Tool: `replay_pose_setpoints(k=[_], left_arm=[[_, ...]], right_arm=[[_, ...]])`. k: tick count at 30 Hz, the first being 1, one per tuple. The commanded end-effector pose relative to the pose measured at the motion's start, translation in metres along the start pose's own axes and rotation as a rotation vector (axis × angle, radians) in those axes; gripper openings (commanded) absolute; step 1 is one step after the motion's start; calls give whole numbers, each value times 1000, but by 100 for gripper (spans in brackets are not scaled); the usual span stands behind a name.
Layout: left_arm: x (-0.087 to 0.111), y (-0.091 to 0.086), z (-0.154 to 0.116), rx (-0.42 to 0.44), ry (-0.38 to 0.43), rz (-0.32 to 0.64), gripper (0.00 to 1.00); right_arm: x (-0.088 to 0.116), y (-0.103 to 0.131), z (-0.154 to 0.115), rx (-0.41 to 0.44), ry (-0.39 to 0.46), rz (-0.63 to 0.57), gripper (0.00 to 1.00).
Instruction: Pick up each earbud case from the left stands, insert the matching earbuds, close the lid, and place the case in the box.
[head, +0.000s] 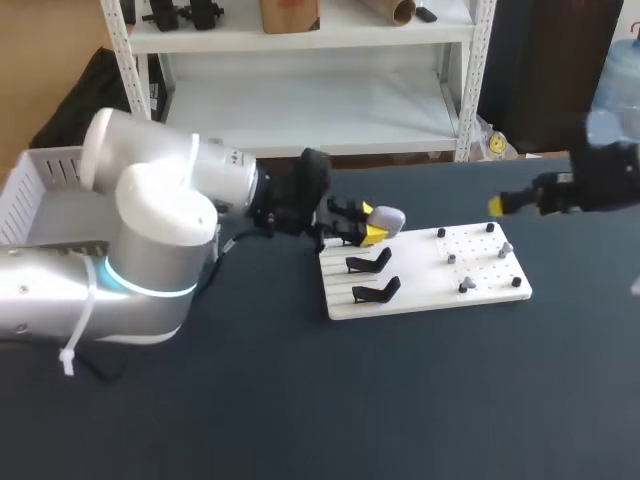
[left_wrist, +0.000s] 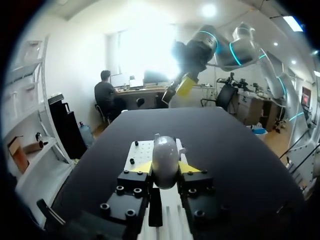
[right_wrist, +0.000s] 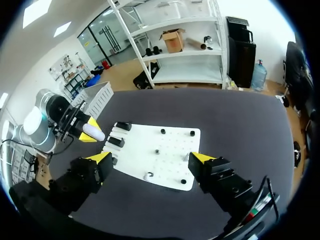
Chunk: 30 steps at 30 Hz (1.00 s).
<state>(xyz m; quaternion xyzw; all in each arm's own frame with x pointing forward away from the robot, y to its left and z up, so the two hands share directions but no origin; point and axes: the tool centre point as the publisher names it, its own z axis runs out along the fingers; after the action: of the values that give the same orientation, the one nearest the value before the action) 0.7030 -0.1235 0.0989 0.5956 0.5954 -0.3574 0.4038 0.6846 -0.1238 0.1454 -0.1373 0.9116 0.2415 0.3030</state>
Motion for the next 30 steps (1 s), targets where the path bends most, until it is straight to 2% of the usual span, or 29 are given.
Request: replay_pose_setpoints(k=[1,11,17,30], left_arm=[[-8,12,15,23,-2,20,0],[-24,20,31,55,-8,65,0],[-35,23,32,62,16,97,0],[-45,0,32,88,-16,147,0]], right_arm=[[2,19,6,53,2,-5,100],[-1,44,22,-6,28,-42,100],[0,55,29,-18,52,-73,100],[-2,57,39,-32,72,-75,100]])
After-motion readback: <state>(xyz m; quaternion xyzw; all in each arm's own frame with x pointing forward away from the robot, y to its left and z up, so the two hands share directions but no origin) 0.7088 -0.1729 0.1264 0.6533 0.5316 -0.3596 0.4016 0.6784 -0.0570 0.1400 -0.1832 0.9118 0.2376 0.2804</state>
